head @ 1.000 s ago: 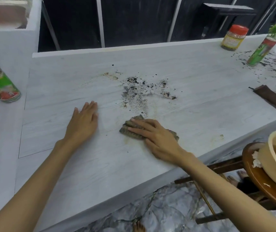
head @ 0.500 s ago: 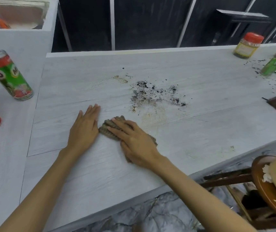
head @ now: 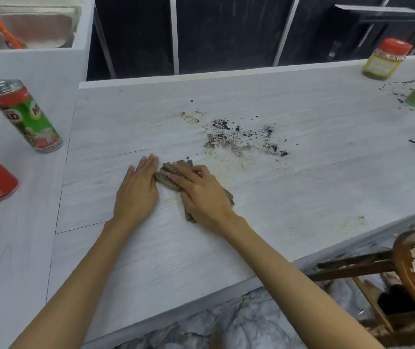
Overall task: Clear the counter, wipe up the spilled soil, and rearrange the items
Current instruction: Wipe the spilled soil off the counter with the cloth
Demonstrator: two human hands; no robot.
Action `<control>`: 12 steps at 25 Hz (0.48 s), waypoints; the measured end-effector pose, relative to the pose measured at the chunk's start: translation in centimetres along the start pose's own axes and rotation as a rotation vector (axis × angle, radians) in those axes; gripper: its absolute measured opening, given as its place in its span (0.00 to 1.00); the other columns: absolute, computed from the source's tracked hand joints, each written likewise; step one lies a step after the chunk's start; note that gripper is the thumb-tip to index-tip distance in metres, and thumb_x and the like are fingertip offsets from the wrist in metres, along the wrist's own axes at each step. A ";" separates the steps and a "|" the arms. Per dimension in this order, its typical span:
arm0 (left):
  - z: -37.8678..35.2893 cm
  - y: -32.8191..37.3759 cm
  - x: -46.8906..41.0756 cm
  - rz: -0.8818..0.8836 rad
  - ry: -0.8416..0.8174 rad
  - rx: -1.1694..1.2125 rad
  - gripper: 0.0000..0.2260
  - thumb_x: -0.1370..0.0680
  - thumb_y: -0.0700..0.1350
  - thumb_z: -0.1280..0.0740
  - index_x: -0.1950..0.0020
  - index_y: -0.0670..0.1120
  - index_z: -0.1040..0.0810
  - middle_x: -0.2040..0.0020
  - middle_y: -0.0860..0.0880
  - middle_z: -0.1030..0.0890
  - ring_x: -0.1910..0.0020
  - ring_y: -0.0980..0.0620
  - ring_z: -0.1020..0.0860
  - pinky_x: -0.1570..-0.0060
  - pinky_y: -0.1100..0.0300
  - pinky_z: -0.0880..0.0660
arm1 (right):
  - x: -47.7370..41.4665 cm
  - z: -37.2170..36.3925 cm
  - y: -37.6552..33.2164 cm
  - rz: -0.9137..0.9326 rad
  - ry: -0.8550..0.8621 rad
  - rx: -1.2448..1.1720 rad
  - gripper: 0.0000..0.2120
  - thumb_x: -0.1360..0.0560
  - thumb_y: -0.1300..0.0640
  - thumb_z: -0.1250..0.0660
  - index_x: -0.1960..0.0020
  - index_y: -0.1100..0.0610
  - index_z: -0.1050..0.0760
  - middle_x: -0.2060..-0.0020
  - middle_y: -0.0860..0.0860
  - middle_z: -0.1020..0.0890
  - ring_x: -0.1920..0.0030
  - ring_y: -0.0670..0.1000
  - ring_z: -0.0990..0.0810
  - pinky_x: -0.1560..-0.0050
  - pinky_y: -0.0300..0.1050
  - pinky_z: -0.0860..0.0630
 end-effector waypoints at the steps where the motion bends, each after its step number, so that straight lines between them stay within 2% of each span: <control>1: 0.0 -0.1 0.0 0.001 -0.008 -0.007 0.23 0.20 0.36 0.52 0.25 0.44 0.45 0.23 0.50 0.44 0.24 0.56 0.48 0.25 0.61 0.55 | -0.5 0.0 1.6 -0.021 -0.008 0.025 0.25 0.27 0.59 0.47 0.31 0.53 0.30 0.30 0.50 0.29 0.37 0.58 0.29 0.39 0.52 0.28; 4: 0.1 0.2 0.2 0.003 -0.016 -0.010 0.22 0.19 0.37 0.52 0.25 0.44 0.45 0.23 0.50 0.44 0.24 0.56 0.49 0.25 0.60 0.56 | -2.5 2.7 8.2 -0.137 0.014 0.004 0.26 0.27 0.67 0.46 0.31 0.54 0.31 0.29 0.50 0.31 0.30 0.55 0.32 0.32 0.48 0.37; 6: 0.2 0.6 0.2 0.025 -0.028 0.000 0.21 0.19 0.38 0.52 0.25 0.44 0.45 0.23 0.49 0.45 0.24 0.54 0.49 0.24 0.58 0.56 | -2.7 5.1 11.1 -0.275 0.064 -0.280 0.26 0.29 0.72 0.45 0.34 0.59 0.27 0.31 0.52 0.29 0.30 0.53 0.32 0.29 0.41 0.41; 8: -0.2 1.4 -0.1 0.044 -0.067 0.016 0.21 0.19 0.40 0.52 0.25 0.43 0.46 0.23 0.48 0.46 0.23 0.53 0.51 0.25 0.56 0.58 | -1.0 7.8 12.7 -0.385 0.192 -0.522 0.25 0.30 0.74 0.45 0.35 0.61 0.26 0.32 0.52 0.28 0.32 0.49 0.30 0.29 0.37 0.38; 10: -1.0 2.8 -0.9 0.038 -0.105 0.053 0.21 0.18 0.43 0.53 0.25 0.43 0.47 0.23 0.48 0.48 0.23 0.53 0.53 0.25 0.56 0.60 | 1.5 10.8 14.8 -0.473 0.322 -0.561 0.24 0.28 0.71 0.44 0.35 0.57 0.26 0.32 0.50 0.27 0.35 0.46 0.28 0.35 0.31 0.34; 12: -2.2 4.6 -1.6 0.029 -0.145 0.059 0.22 0.18 0.45 0.53 0.24 0.43 0.48 0.22 0.48 0.49 0.23 0.53 0.54 0.25 0.55 0.61 | 4.9 13.4 18.2 -0.560 0.393 -0.460 0.23 0.26 0.68 0.43 0.34 0.54 0.27 0.32 0.49 0.27 0.41 0.45 0.26 0.49 0.23 0.32</control>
Point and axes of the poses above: each hand's wrist, its own x-axis away from the middle knuckle, its own z-axis out of the back of the hand, y = z × x, the point moved 7 cm from there along -x, towards the middle knuckle
